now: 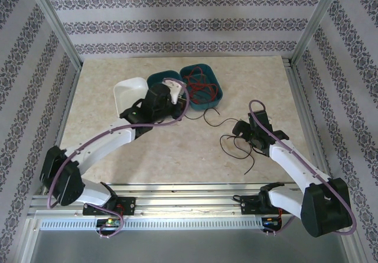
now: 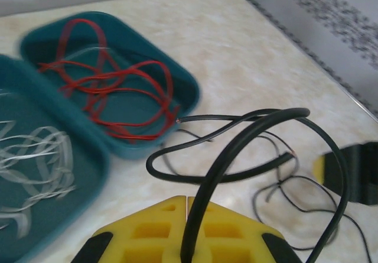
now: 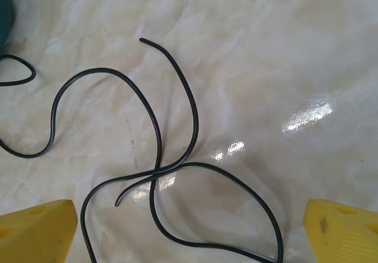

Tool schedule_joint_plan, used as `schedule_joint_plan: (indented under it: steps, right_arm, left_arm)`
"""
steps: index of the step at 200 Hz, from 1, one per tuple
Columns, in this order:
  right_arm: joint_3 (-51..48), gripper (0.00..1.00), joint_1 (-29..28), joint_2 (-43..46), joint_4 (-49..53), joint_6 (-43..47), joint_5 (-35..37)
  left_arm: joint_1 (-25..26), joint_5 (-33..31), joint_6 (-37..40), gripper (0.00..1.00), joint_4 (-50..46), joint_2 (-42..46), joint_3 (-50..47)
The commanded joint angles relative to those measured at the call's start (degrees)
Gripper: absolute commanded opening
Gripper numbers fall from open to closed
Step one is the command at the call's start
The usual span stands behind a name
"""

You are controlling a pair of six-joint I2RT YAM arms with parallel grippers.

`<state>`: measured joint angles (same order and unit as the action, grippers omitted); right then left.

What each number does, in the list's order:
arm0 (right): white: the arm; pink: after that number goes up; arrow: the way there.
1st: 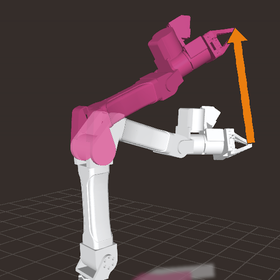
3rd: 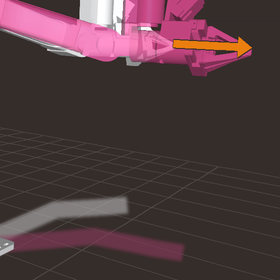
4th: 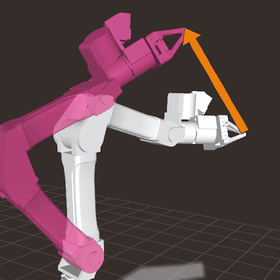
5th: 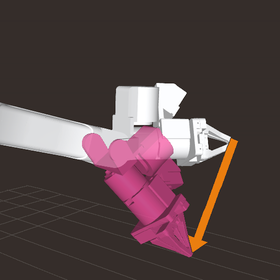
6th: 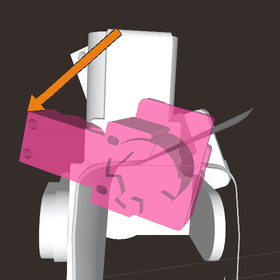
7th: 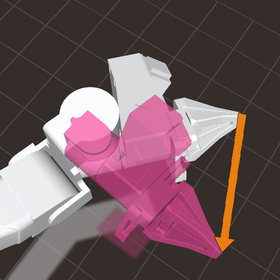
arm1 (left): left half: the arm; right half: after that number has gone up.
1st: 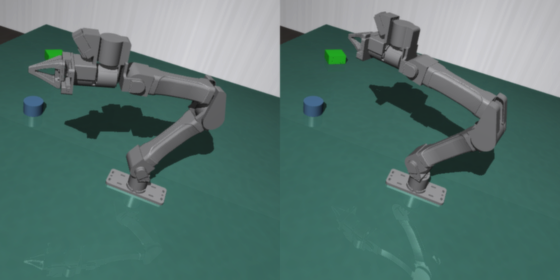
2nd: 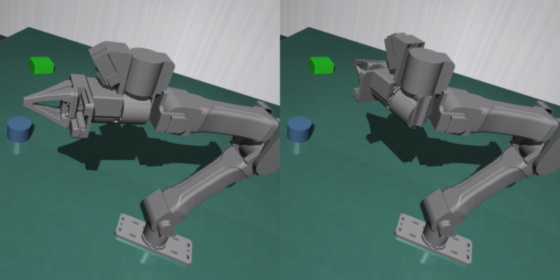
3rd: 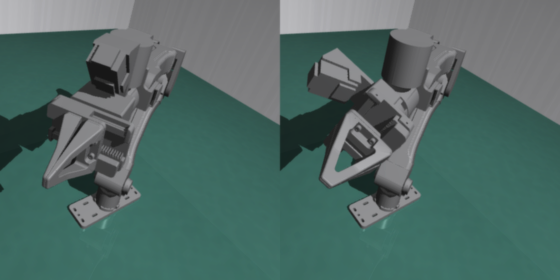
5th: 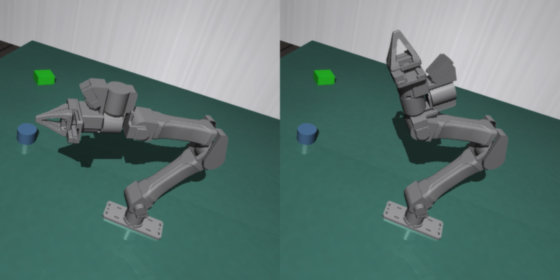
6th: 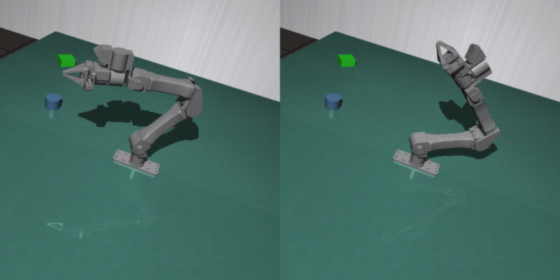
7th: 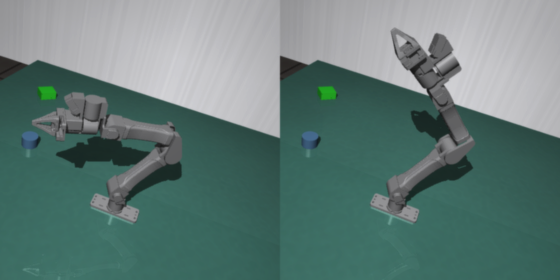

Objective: Untangle the cables

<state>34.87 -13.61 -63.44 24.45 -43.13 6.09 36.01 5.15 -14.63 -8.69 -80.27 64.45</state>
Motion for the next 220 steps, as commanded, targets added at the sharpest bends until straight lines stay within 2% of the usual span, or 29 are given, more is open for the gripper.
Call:
schedule_joint_plan:
  steps: [1, 39, 81, 132, 174, 220]
  right_arm:
    - [1.49, 0.98, -0.01, -0.45, 0.43, 0.95, -0.89]
    - [2.13, 0.98, -0.06, -0.32, 0.7, 1.4, -1.25]
    - [1.67, 0.98, -0.19, -0.11, 0.36, 1.03, -1.29]
    - [1.77, 0.98, -0.24, -0.72, 0.75, 1.45, -1.61]
    - [2.04, 0.98, -0.2, -2.07, 1.77, 2.41, -2.25]
    - [3.3, 0.93, -0.23, -5.79, 2.33, 3.05, -3.25]
  left_arm:
    - [-4.68, -7.43, -2.84, 0.0, -9.53, 3.76, 1.26]
    - [-15.29, -7.65, -6.17, 0.0, -13.69, 6.94, -0.44]
    - [-22.77, -7.39, -4.41, 0.0, -14.13, 4.43, -0.63]
    - [-27.14, -7.46, -4.2, 0.0, -10.87, -3.93, -0.44]
    - [-28.07, -11.74, -2.95, 0.0, -13.09, -10.73, 2.43]
    - [-29.23, -11.94, -5.11, 0.01, -13.64, -14.22, 2.51]
